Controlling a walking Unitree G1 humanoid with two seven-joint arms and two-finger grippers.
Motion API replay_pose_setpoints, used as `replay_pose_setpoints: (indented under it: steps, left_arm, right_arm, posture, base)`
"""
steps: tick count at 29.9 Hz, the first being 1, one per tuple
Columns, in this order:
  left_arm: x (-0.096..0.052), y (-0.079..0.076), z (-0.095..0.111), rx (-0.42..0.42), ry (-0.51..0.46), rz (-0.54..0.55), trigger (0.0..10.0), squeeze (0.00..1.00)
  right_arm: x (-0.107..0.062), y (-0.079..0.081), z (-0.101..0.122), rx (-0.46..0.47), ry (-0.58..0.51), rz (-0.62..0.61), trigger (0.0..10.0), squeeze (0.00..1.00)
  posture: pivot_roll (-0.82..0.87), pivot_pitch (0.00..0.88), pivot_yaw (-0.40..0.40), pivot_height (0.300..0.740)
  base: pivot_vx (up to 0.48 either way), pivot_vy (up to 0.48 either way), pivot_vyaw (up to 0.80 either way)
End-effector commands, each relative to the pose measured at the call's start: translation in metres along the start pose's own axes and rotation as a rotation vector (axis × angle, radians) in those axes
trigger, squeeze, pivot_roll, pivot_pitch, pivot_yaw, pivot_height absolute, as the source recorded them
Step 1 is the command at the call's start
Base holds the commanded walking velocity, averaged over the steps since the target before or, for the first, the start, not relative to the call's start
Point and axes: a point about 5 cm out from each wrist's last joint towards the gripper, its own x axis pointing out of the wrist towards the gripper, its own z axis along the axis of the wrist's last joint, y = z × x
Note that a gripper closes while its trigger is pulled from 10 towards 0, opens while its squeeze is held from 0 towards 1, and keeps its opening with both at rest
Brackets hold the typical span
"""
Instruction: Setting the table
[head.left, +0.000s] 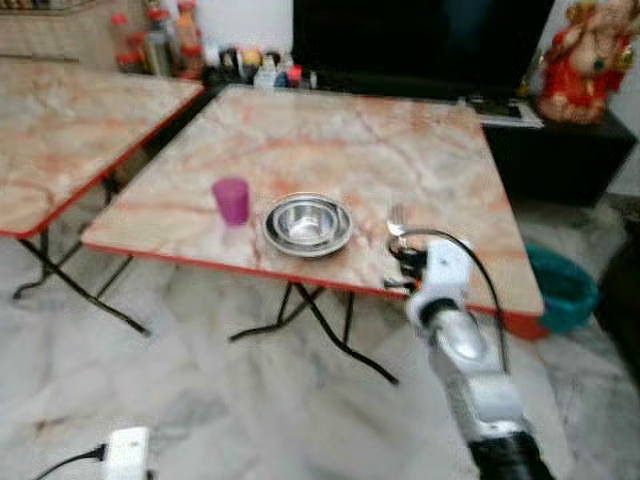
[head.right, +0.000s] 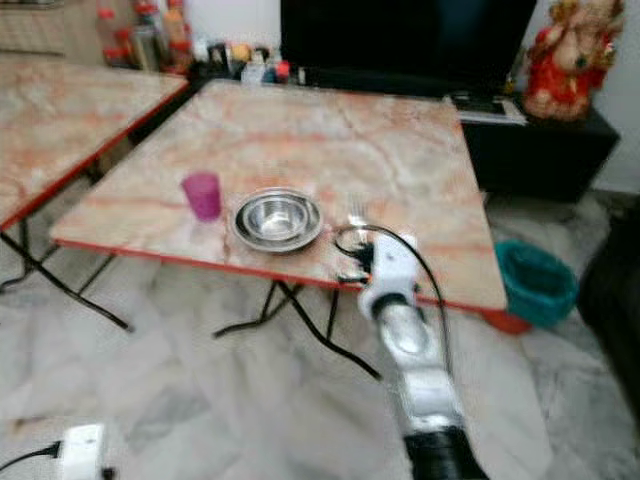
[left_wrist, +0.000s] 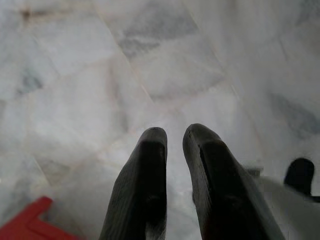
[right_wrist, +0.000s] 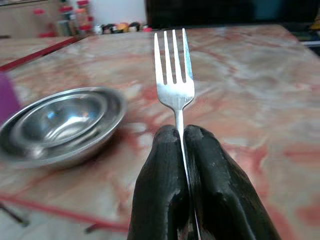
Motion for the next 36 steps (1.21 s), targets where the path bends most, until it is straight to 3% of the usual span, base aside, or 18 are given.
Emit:
replay_pose_setpoints:
  steps: [1,18,24,36]
  left_arm:
    - [-0.001,0.010,-0.002,0.009,0.015,0.025,10.0,0.00]
    - [-0.001,0.009,-0.002,0.007,0.014,0.024,10.0,0.00]
    - [-0.001,0.009,-0.003,0.007,0.027,0.021,10.0,0.00]
    - [-0.001,0.005,-0.003,0.000,0.032,0.012,10.0,0.00]
  right_arm:
    - [0.003,0.008,0.007,0.017,-0.020,0.019,10.0,0.00]
    - [0.003,0.008,0.005,0.012,0.003,0.009,10.0,0.00]
    - [0.003,0.008,-0.009,0.052,0.133,-0.064,10.0,0.00]
    - [0.000,0.008,-0.006,0.097,0.218,-0.151,10.0,0.00]
  posture:
    - [-0.03,0.072,-0.053,0.740]
    - [-0.03,0.073,-0.056,0.740]
    - [-0.03,0.077,-0.061,0.740]
    - [-0.04,0.084,-0.068,0.740]
  base:
    - [0.371,0.000,0.00]
    - [0.371,0.000,0.00]
    - [0.000,0.000,0.00]
    - [0.000,0.000,0.00]
